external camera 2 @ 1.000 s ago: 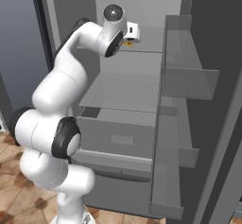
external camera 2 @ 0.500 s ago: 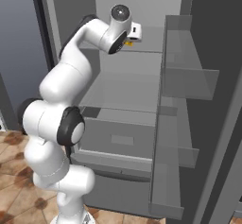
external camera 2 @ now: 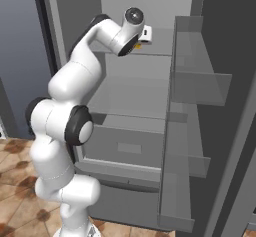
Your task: Retrieve the sausage and cheese from the fridge and place them on the cutting board on the counter.
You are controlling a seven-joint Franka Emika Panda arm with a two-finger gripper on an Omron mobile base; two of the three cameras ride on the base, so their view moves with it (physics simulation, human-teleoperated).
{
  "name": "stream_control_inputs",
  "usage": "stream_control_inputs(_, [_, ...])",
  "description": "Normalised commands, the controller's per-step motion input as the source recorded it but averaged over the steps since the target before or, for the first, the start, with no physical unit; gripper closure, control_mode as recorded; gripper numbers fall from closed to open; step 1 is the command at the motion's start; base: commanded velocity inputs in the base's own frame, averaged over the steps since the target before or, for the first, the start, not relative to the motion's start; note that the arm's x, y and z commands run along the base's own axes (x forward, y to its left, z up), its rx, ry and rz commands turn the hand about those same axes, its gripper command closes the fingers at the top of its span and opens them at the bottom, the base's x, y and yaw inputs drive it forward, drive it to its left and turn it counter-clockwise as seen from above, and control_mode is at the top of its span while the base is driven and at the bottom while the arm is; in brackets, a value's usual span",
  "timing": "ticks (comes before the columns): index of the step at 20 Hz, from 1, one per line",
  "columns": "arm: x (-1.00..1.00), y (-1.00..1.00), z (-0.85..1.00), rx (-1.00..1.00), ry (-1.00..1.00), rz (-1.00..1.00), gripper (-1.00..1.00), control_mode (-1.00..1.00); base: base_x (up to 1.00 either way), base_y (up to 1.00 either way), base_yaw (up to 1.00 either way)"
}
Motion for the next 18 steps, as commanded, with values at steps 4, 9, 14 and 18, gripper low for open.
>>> stream_control_inputs(4, [0.33,0.0,0.0,0.0,0.0,0.0,-1.0,-1.0,0.0,0.0,0.0])
stream_control_inputs(9, [0.35,0.0,-0.07,0.0,0.0,0.0,-1.0,-1.0,0.0,0.0,0.0])
stream_control_inputs(14, [0.29,-0.05,-0.11,-0.01,0.0,0.0,-1.0,-1.0,0.0,0.0,0.0])
stream_control_inputs(18, [0.17,-0.04,-0.15,-0.02,0.0,0.0,-1.0,-1.0,0.0,0.0,0.0])
